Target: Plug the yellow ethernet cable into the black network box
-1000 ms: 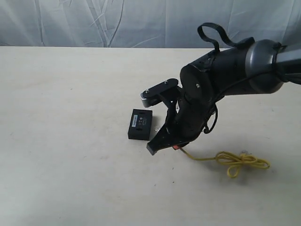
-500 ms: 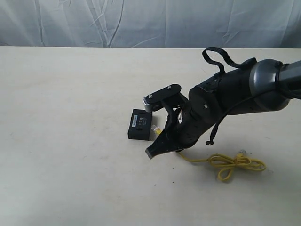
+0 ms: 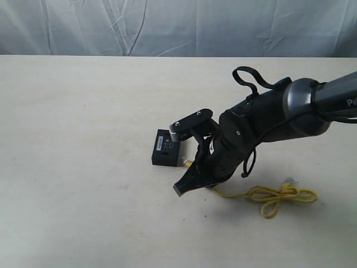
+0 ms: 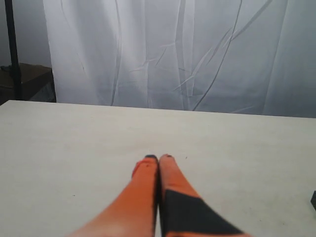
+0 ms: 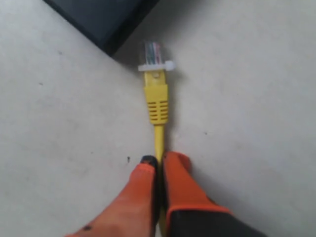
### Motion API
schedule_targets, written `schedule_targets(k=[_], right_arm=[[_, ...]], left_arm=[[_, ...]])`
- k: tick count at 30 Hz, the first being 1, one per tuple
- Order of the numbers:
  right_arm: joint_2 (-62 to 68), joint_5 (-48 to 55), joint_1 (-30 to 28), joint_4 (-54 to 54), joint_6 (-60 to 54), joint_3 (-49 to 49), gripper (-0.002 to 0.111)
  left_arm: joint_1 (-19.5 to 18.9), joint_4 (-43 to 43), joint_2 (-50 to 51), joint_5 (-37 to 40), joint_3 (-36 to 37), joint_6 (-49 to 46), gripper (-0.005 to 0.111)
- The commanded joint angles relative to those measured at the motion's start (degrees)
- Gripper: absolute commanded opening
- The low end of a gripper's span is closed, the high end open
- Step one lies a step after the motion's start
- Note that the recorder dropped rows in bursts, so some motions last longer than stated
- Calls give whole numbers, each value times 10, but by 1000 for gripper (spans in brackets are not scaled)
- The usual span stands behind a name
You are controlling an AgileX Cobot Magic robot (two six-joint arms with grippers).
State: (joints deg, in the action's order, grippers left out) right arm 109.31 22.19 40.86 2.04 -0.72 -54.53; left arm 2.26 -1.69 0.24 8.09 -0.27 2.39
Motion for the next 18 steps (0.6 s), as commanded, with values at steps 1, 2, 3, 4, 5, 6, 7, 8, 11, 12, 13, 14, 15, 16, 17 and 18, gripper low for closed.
schedule_targets(k=[1, 2, 3, 4, 5, 6, 7, 8, 11, 12, 13, 14, 15, 16, 17, 18], right_arm=[[3, -29, 22, 1, -24, 2, -1], [3, -31, 28, -2, -25, 1, -1], [3, -36, 34, -3, -25, 1, -1], [3, -36, 39, -6, -25, 1, -1], [3, -36, 42, -6, -25, 1, -1], [3, -35, 43, -6, -25, 1, -1], [3, -32, 44, -6, -25, 1, -1], [3, -32, 44, -6, -25, 1, -1], [3, -31, 44, -6, -23, 1, -1], [3, -31, 44, -6, -23, 1, -1], [3, -31, 44, -6, -23, 1, -1], [3, -31, 44, -6, -23, 1, -1], [3, -31, 44, -6, -23, 1, -1], [3, -32, 44, -6, -23, 1, -1], [3, -33, 44, -6, -23, 1, -1], [3, -33, 44, -6, -23, 1, -1]], left_arm=[[1, 10, -2, -28, 3, 2, 0], [1, 12, -2, -29, 3, 2, 0], [1, 13, -2, -29, 3, 2, 0], [1, 13, -2, -29, 3, 2, 0], [1, 13, -2, -29, 3, 2, 0], [1, 13, -2, -30, 3, 2, 0], [1, 13, -2, -34, 3, 2, 0], [1, 13, -2, -40, 3, 2, 0], [1, 13, -2, -69, 3, 2, 0], [1, 13, -2, -73, 3, 2, 0], [1, 13, -2, -77, 3, 2, 0], [1, 13, -2, -81, 3, 2, 0], [1, 12, -2, -81, 0, 2, 0], [1, 12, -2, -76, -7, 2, 0], [1, 12, -2, -76, -14, 2, 0], [1, 12, 7, -76, -24, 2, 0]])
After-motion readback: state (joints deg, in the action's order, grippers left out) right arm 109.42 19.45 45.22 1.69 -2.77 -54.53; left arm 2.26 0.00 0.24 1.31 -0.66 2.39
